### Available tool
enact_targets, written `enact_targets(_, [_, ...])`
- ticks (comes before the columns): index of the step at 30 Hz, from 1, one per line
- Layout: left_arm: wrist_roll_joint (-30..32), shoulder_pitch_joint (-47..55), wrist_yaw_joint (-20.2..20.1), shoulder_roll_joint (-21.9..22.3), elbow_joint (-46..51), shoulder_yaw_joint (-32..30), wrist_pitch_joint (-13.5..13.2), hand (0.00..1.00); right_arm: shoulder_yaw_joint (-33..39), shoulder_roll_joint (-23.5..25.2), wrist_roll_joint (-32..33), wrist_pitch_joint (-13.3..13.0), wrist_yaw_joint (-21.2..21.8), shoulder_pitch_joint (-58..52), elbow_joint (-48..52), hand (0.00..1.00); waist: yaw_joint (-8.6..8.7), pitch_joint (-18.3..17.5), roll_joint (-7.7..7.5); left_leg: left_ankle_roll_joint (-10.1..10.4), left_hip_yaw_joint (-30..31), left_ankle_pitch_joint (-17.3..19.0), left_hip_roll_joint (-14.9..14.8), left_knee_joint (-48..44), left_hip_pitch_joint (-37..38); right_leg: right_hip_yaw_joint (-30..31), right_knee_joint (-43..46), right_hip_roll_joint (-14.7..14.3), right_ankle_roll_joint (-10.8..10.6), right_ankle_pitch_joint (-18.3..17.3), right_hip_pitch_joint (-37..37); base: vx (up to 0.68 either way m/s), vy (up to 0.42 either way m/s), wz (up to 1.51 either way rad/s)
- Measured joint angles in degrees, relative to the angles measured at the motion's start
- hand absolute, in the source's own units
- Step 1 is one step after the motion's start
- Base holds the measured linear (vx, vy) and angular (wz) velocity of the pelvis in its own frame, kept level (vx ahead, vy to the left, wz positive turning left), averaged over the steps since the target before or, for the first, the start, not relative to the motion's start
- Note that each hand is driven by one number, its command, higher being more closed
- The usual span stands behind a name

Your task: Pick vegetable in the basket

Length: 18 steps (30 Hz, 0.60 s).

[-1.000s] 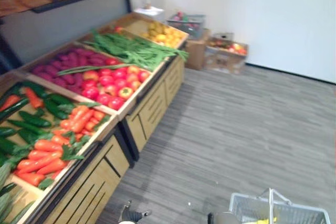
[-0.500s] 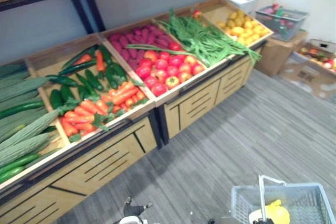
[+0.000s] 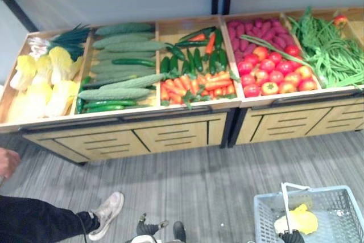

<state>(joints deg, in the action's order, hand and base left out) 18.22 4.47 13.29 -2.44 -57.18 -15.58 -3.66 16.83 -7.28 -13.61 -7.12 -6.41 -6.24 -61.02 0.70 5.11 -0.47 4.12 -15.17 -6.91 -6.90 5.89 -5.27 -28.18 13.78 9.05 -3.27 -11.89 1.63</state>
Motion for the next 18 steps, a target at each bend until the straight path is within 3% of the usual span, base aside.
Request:
enact_targets(6, [0.1,0.8,0.0,-4.0,-4.5,3.3,0.1,0.0,0.9,0.6,0.0,0.7,-0.1,0.6,-0.9,1.0,0.24,1.3,-1.79,-0.9,-0.2,0.4,2.2,0.1,0.1,2.4,-0.6,1.9,-1.5,0.8,0.2,-0.09,0.104,0.01])
enact_targets(10, [0.1,2.0,-0.2,-5.2,-4.5,3.9,0.1,0.0,0.7,1.9,0.2,0.7,0.4,0.5,-0.9,1.0,0.34,2.1,-3.17,-1.0,0.0,0.4,2.4,0.1,-0.3,7.1,-0.8,0.9,-1.9,0.0,1.2,-0.06,0.037,-0.08])
enact_targets(13, [0.0,2.2,-0.4,-5.1,-5.0,2.1,0.1,0.0,0.7,1.8,0.3,0.7,0.7,0.2,-1.9,1.0,0.26,2.2,-3.29,-0.9,0.1,0.3,2.4,0.1,-0.4,7.6,-1.2,0.5,-2.2,-0.2,1.1,0.0,0.0,0.0])
enact_targets(14, [-1.3,1.9,-0.6,-5.3,-7.9,0.0,0.0,0.0,0.1,1.6,1.2,0.5,1.6,1.6,-5.3,1.0,0.79,3.2,-4.69,-0.1,3.4,2.4,3.2,0.1,1.9,16.3,-5.6,-1.6,-2.8,0.9,-3.7,0.0,0.0,0.0])
enact_targets(18, [-1.3,1.9,-0.6,-5.3,-7.8,0.0,0.0,0.0,0.1,1.6,1.2,0.5,1.6,1.6,-5.2,1.0,0.77,3.2,-4.78,-0.4,3.3,2.6,3.3,0.1,1.3,16.4,-5.6,-1.4,-2.8,0.9,-3.2,-0.01,0.007,-0.01])
